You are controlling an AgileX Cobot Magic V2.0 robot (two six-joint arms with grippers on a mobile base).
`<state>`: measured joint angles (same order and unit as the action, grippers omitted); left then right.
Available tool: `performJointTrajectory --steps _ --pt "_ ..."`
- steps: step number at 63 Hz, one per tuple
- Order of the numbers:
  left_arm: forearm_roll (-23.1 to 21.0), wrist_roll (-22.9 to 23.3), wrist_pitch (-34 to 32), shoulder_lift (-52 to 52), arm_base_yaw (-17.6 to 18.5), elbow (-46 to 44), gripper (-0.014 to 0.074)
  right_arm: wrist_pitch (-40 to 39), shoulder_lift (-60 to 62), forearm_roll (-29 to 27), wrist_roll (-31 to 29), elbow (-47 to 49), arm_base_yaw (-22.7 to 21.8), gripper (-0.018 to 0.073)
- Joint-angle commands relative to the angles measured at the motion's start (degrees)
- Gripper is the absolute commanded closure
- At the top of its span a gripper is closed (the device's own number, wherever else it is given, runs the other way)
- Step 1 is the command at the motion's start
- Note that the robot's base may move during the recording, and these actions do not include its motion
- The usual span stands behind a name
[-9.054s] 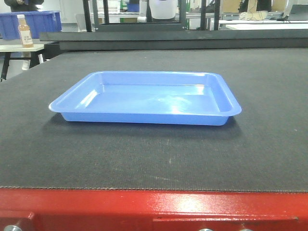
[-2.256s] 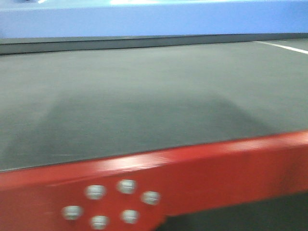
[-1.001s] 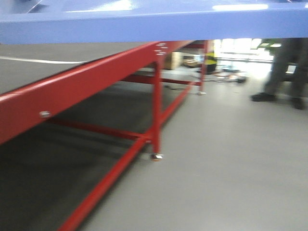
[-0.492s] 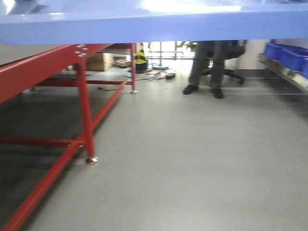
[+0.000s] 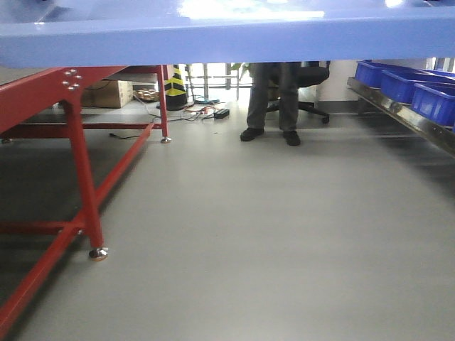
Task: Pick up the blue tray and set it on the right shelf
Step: 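Hold the tray with both grippers while the base drives away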
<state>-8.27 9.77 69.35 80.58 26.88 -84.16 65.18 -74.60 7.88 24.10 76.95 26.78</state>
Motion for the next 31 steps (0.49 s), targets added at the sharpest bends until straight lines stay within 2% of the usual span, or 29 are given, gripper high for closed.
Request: performJointTrajectory --steps 1,22,31 --pt "-2.53 -2.36 -1.6 -1.77 0.72 -2.04 0.0645 -4.31 1.72 0.43 -2.1 1.74 0.12 0.0503" --pt "-2.58 -2.36 -0.14 -1.77 0.72 -2.04 0.0645 -4.26 1.72 0.43 -2.1 1.74 0.12 0.0503" --pt "-3.87 -2.36 -0.17 -1.77 0.72 -2.04 0.0645 -4.33 1.72 0.43 -2.1 1.74 0.12 0.0503"
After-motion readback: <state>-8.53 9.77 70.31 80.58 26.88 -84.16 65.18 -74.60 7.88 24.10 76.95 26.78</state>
